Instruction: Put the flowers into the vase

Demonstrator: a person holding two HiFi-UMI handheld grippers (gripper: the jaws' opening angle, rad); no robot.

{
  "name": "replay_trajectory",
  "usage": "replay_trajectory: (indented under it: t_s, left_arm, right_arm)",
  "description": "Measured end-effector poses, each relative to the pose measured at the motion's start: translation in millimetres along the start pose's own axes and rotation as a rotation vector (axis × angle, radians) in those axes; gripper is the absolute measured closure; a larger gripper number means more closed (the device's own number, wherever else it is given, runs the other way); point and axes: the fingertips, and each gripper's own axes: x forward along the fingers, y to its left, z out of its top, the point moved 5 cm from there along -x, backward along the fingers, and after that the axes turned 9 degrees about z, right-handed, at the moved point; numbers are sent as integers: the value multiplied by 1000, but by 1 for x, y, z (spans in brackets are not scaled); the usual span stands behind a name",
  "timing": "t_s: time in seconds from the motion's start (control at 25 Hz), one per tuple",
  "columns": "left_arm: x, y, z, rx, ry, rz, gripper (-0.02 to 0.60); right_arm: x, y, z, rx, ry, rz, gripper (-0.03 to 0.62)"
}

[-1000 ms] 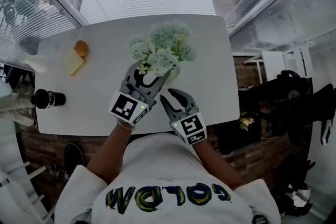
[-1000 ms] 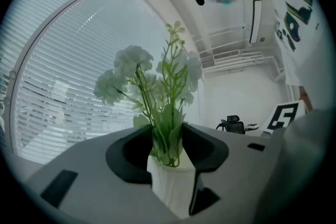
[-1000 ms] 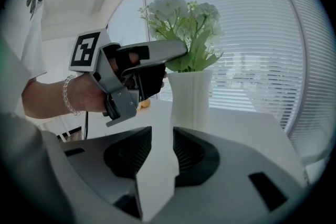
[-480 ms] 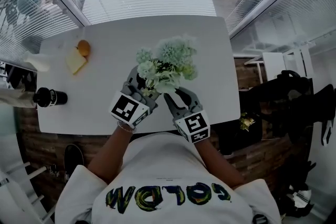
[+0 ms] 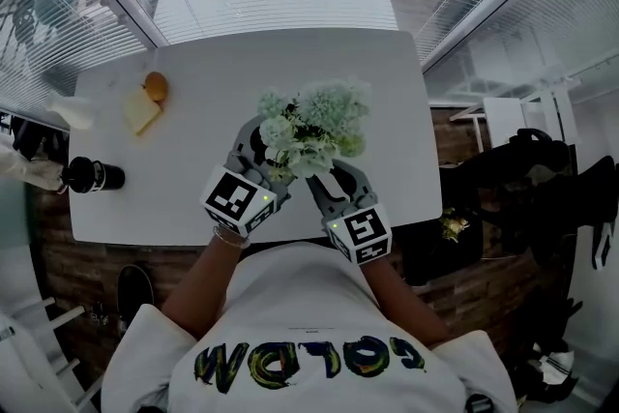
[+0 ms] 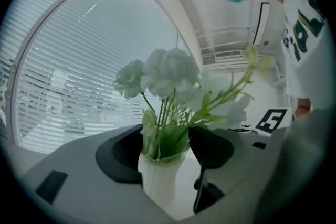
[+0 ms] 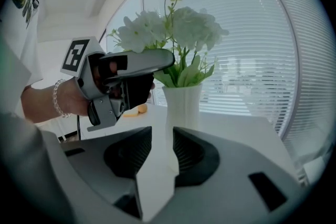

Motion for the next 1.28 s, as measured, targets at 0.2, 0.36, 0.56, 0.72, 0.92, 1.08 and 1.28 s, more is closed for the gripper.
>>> replay_trajectory:
  t_s: [0.2, 0.36, 0.56, 0.72, 0.92, 1.08, 1.28]
  left_arm:
    - [-10, 3, -2, -40, 43, 33, 293]
    - [-11, 1, -8, -34, 117, 38, 285]
    - [-18, 0, -18, -39, 164, 38, 282]
    - [-30, 3, -30, -52, 194, 53, 281]
    - [-52, 8, -34, -64, 183, 106, 281]
    - [-71, 11, -28, -69, 142, 163, 284]
    - [-95, 20, -12, -80, 74, 241, 361]
  right_arm:
    - [-12, -7, 11, 13, -34, -18, 461]
    - [-18, -12, 19, 6, -51, -29, 462]
    - [-22, -13, 25, 5, -66, -39, 464]
    - [-24, -13, 29, 4, -75, -46, 467]
    - [-29, -14, 35, -4, -85, -54, 474]
    - [-34, -14, 40, -22, -87, -56, 481]
    - [-40, -11, 49, -39, -87, -64, 493]
